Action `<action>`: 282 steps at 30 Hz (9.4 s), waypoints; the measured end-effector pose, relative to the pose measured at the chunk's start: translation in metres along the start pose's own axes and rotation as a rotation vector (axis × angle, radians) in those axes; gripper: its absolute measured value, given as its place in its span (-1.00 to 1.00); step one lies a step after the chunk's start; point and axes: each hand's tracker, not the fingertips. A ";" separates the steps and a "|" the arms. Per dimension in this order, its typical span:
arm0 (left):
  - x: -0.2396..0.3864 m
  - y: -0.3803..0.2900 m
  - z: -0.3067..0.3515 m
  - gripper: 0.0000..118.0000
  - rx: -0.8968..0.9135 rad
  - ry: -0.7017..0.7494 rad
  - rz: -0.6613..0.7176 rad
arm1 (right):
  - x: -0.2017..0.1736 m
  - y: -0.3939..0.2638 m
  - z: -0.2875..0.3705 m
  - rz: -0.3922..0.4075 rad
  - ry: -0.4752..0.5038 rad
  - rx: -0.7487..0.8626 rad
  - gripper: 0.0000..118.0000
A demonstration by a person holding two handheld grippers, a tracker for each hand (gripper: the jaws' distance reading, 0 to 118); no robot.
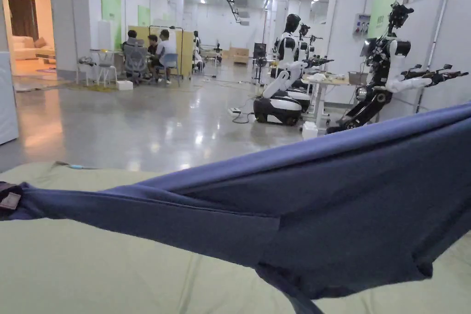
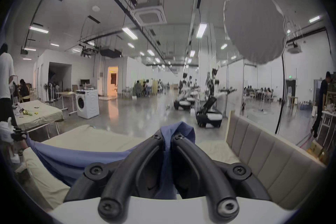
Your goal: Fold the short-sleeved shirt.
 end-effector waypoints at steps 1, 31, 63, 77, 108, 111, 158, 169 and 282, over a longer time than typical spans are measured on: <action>-0.002 0.012 0.001 -0.76 0.033 -0.012 -0.022 | -0.003 0.013 0.014 0.023 -0.021 0.041 -0.89; -0.034 0.071 -0.223 -0.76 0.001 0.186 -0.120 | 0.015 -0.053 -0.166 -0.033 -0.037 -0.097 -0.89; 0.038 -0.239 -0.135 -0.76 -0.348 0.124 0.118 | -0.006 -0.384 0.041 -0.016 0.040 -0.453 -0.89; 0.058 -0.276 -0.029 0.77 -0.446 0.032 0.110 | -0.005 -0.442 0.152 0.033 -0.129 -0.590 0.77; 0.112 -0.226 -0.344 1.00 -0.651 -0.186 0.076 | -0.097 -0.408 0.185 0.075 -0.019 -0.386 -0.92; 0.116 -0.241 -0.356 1.00 -0.676 -0.145 0.044 | -0.094 -0.411 0.180 0.060 -0.006 -0.403 -0.92; 0.070 -0.097 -0.103 -0.97 -0.181 -0.191 0.107 | -0.018 -0.304 0.139 -0.051 -0.043 -0.469 -0.96; 0.001 0.061 -0.033 -0.97 0.100 -0.066 0.130 | -0.062 -0.104 0.103 0.075 -0.024 -0.129 -0.96; 0.083 -0.289 -0.025 0.90 -0.612 0.021 -0.074 | -0.129 -0.395 0.241 -0.014 0.009 -0.388 -0.93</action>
